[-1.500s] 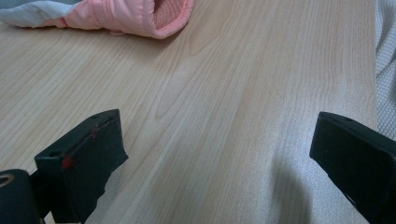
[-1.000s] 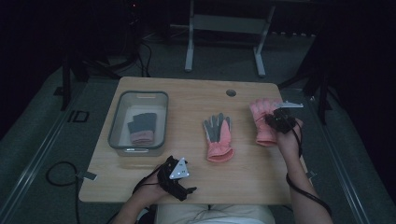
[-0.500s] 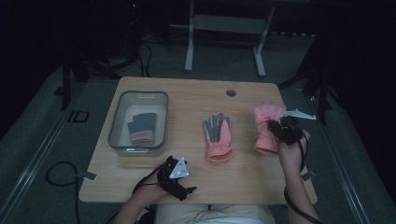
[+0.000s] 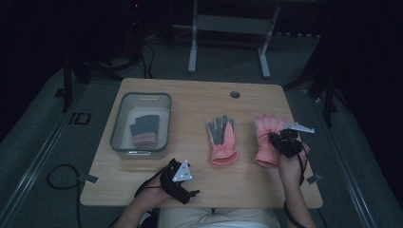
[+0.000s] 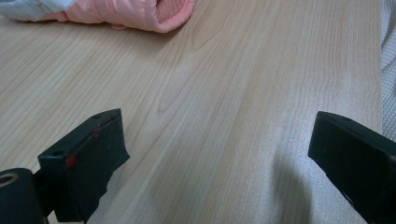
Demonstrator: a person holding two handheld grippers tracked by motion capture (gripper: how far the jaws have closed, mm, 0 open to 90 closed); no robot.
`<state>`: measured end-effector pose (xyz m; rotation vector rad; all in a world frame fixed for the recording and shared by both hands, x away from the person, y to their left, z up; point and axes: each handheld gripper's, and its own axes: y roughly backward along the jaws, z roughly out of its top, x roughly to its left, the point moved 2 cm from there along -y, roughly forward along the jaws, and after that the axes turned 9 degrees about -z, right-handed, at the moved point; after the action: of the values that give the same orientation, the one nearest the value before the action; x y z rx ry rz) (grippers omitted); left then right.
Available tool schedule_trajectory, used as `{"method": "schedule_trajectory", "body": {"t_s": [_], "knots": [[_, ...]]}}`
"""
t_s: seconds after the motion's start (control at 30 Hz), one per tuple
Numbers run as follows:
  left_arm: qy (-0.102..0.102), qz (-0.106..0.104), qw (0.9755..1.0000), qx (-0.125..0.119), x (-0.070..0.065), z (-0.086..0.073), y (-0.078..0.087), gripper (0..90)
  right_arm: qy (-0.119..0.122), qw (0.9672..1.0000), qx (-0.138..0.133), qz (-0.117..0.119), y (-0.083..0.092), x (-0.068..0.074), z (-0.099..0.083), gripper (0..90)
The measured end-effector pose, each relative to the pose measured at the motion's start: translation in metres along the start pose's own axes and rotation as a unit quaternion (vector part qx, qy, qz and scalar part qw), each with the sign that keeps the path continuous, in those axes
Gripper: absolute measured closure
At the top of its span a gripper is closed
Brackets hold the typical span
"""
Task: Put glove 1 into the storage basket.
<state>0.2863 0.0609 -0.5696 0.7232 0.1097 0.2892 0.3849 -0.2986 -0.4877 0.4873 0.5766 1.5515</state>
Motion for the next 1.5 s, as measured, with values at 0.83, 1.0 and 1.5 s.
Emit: {"method": "schedule_trajectory", "body": {"t_s": [0.83, 1.0, 1.5], "knots": [[-0.001, -0.001, 1.0, 0.002, 0.0, 0.0, -0.001, 3.7, 0.049, 0.9977, 0.046, -0.002, -0.052, 0.002, -0.022, 74.7], [-0.001, -0.001, 1.0, 0.003, 0.0, 0.0, -0.001, 3.7, 0.097, 0.9944, 0.03, 0.031, -0.043, -0.005, -0.013, 64.9], [-0.002, -0.001, 1.0, 0.002, -0.001, 0.0, -0.002, 3.7, 0.155, 0.9863, 0.045, 0.035, -0.056, -0.004, -0.026, 64.7]]}}
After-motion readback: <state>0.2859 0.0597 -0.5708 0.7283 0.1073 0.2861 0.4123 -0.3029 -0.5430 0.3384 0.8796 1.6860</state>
